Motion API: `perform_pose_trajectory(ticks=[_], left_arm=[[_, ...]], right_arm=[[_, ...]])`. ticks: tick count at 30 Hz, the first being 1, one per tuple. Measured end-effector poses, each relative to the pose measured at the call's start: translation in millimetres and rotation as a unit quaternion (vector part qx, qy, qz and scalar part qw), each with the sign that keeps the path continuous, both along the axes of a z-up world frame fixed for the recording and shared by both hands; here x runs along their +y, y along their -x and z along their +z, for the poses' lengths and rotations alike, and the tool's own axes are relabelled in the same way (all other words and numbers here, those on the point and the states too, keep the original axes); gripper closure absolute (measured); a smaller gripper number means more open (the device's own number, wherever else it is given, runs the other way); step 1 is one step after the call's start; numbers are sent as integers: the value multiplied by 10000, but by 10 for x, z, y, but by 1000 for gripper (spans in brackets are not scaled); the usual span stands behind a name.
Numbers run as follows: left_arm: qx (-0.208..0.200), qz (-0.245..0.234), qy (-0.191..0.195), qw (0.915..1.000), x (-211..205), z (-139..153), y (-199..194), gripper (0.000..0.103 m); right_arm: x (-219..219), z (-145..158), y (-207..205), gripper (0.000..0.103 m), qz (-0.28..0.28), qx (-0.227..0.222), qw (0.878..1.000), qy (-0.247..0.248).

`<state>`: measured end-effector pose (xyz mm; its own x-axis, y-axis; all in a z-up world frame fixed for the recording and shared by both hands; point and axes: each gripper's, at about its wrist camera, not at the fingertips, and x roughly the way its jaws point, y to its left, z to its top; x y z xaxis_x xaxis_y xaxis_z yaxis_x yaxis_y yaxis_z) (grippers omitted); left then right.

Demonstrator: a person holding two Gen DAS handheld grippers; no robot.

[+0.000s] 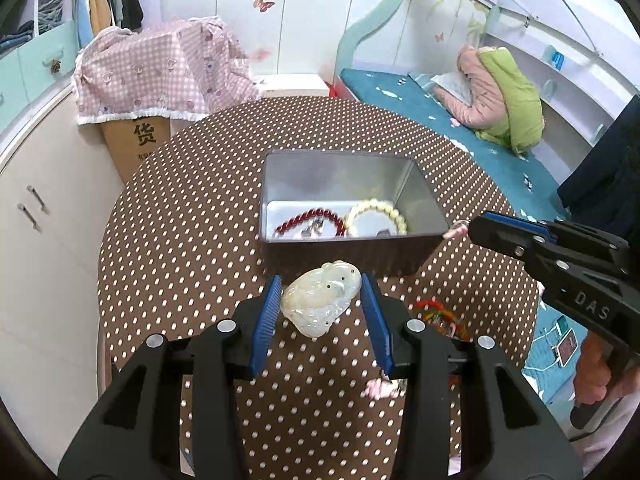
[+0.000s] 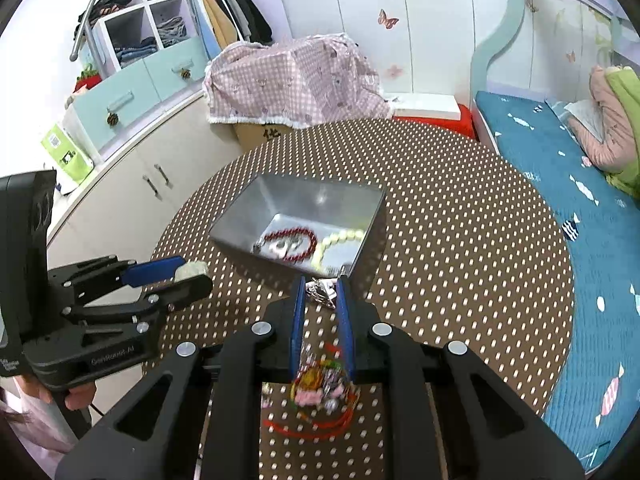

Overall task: Organize jewelry
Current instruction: 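Carry the jade pendant into the grey box with the left tool while the right carries a silver charm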

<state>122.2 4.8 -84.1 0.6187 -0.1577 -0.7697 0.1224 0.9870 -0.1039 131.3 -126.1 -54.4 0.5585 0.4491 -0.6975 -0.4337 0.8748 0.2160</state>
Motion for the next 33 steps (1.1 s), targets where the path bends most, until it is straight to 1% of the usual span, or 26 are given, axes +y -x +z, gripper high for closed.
perform_pose_trajectory(ticks=[5, 9, 13, 17, 19, 20, 21, 24, 29, 33], left_arm=[[-26, -19, 40, 10000, -51, 39, -186, 62], [-25, -28, 73, 10000, -75, 63, -365, 62], [17, -13, 76, 10000, -90, 38, -544, 62], [92, 21, 93, 9999, -79, -15, -690, 62], [112, 7, 88, 9999, -91, -41, -753, 65], [128, -4, 93, 9999, -93, -57, -780, 74], [155, -4, 97, 9998, -92, -73, -812, 77], [203, 1, 85, 9998, -97, -131, -883, 77], [275, 18, 104, 9996, -86, -194, -928, 77], [265, 10, 89, 9996, -85, -200, -922, 76]], right_arm=[[29, 4, -202, 89, -42, 2, 10000, 28], [108, -32, -338, 88, 31, 64, 10000, 53], [191, -105, -459, 88, 97, 170, 9997, 119], [216, -129, -494, 87, 126, 191, 9996, 151], [207, -124, -506, 85, 110, 168, 9996, 176], [196, -120, -512, 82, 94, 158, 9997, 175], [185, -115, -525, 79, 74, 153, 9997, 172], [124, -97, -564, 75, -77, 126, 9997, 180], [31, -80, -591, 73, -212, 112, 9996, 158], [-8, -82, -614, 67, -285, 111, 9994, 160]])
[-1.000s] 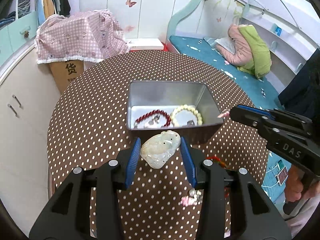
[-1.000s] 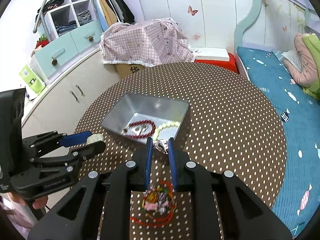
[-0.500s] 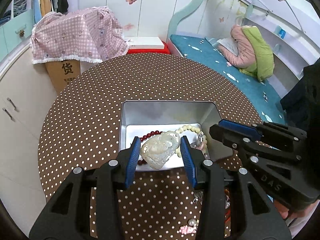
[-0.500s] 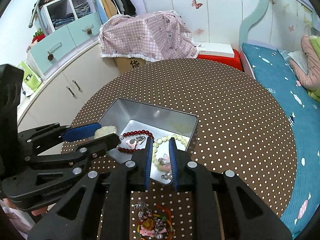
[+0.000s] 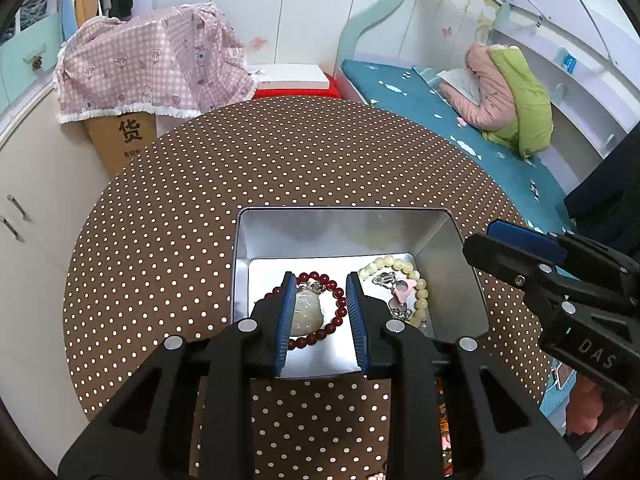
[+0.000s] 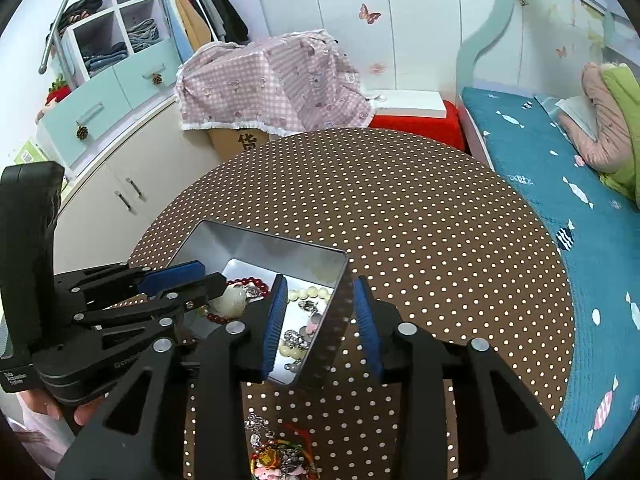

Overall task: Organize jewelry
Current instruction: 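Carry the jade pendant into the grey box with the left tool while the right carries a silver charm, then move both open tools back to the remaining charms on the table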

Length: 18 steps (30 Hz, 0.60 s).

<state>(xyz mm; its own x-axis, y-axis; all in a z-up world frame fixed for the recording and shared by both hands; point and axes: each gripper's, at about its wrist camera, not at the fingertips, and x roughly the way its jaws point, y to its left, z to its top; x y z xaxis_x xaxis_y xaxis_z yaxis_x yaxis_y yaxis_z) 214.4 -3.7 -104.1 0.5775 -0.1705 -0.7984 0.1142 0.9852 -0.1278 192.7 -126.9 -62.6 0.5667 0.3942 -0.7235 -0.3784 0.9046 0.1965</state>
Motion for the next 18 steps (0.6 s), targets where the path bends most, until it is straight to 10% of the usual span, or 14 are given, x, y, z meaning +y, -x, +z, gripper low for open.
perform_pose_trajectory(ticks=[18], left_arm=[[-231, 107, -29, 9997, 2, 177, 349, 38]], right_arm=[[-145, 59, 166, 17, -275, -129, 9995, 115]])
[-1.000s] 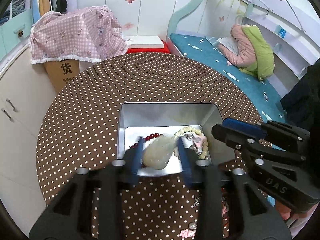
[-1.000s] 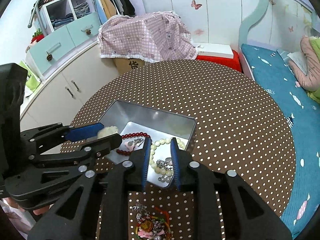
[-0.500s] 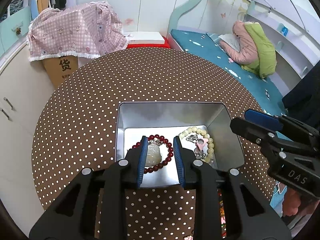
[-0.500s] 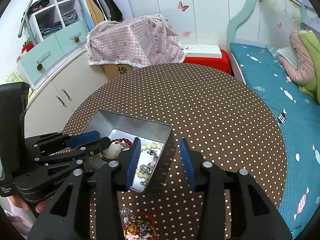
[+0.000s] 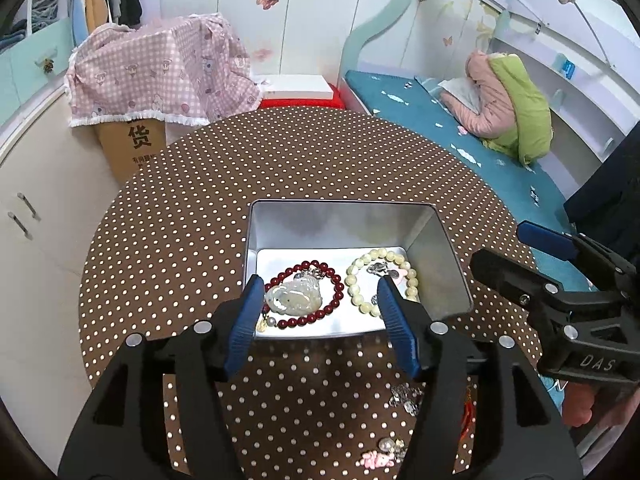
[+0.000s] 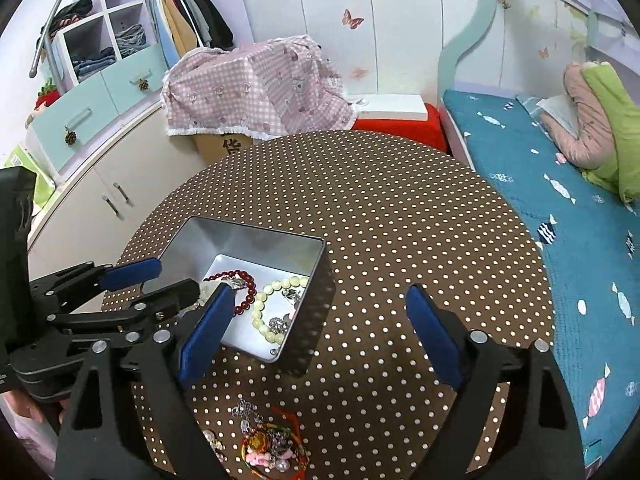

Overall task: Organize jewelry
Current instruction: 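Move both open tools back to the remaining charms on the table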

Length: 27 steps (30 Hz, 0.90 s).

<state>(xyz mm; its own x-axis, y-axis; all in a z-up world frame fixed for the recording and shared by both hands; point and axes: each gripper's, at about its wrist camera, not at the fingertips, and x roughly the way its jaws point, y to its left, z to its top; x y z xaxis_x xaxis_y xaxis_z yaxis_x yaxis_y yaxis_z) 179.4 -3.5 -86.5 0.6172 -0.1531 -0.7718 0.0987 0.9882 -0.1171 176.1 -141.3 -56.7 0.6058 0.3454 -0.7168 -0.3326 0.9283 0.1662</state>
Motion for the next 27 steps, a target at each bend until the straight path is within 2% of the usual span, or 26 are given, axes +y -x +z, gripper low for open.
perform_pose_trajectory(ticks=[6, 15, 27], left_arm=[[-70, -3, -30, 10000, -21, 49, 216, 28], [44, -11, -51, 10000, -24, -40, 568, 17], [261, -366, -239, 9987, -163, -328, 998, 19]], right_arm=[[-83, 22, 150, 8, -217, -82, 9996, 132], [-192, -75, 413, 8, -395, 35, 9990, 212], [-237, -221, 698, 8, -308, 222, 9992, 149]])
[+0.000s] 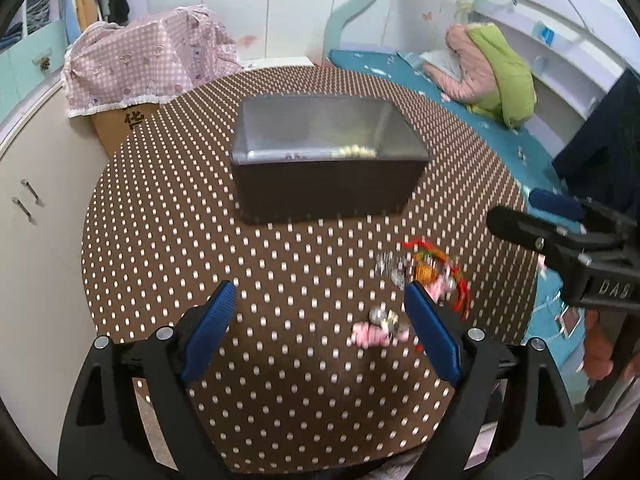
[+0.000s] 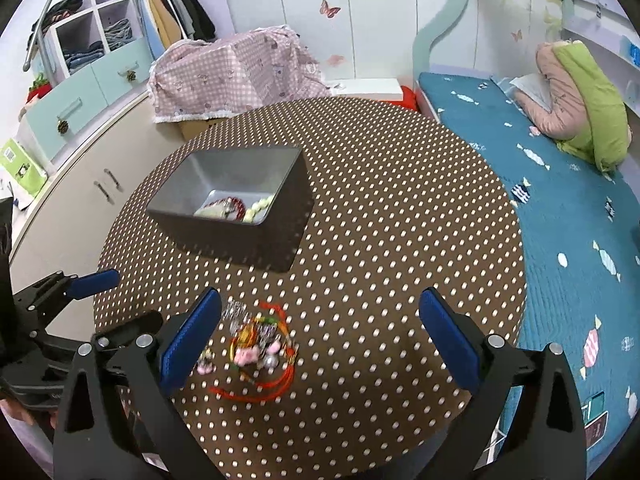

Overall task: Organize jewelry
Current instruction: 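Move both open tools back to the remaining charms on the table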

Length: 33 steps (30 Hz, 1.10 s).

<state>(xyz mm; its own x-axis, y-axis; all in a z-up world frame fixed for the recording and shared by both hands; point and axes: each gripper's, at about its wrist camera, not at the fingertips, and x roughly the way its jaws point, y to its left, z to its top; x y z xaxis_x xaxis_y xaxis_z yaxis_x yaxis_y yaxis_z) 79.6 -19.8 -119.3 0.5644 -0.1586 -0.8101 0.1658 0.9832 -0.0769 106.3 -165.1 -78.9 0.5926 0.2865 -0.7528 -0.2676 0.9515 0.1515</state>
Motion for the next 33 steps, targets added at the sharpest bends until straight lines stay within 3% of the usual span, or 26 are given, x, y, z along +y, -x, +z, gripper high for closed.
perform_pose_trajectory(ticks=[11, 15, 21, 33], left_arm=[[237, -350, -159, 9990, -200, -317, 140, 50], [234, -377, -126, 9989, -223, -365, 123, 55], [239, -416, -194, 9987, -297, -339, 97, 63], [357, -400, -136, 9985, -327, -373, 56, 65]], right_arm=[[56, -251, 121, 8, 107, 368, 9993, -25], [75, -276, 146, 8, 151, 405, 9991, -18], [94, -290, 146, 8, 163, 442, 9989, -18], [83, -339, 116, 8, 156, 511, 9986, -37]])
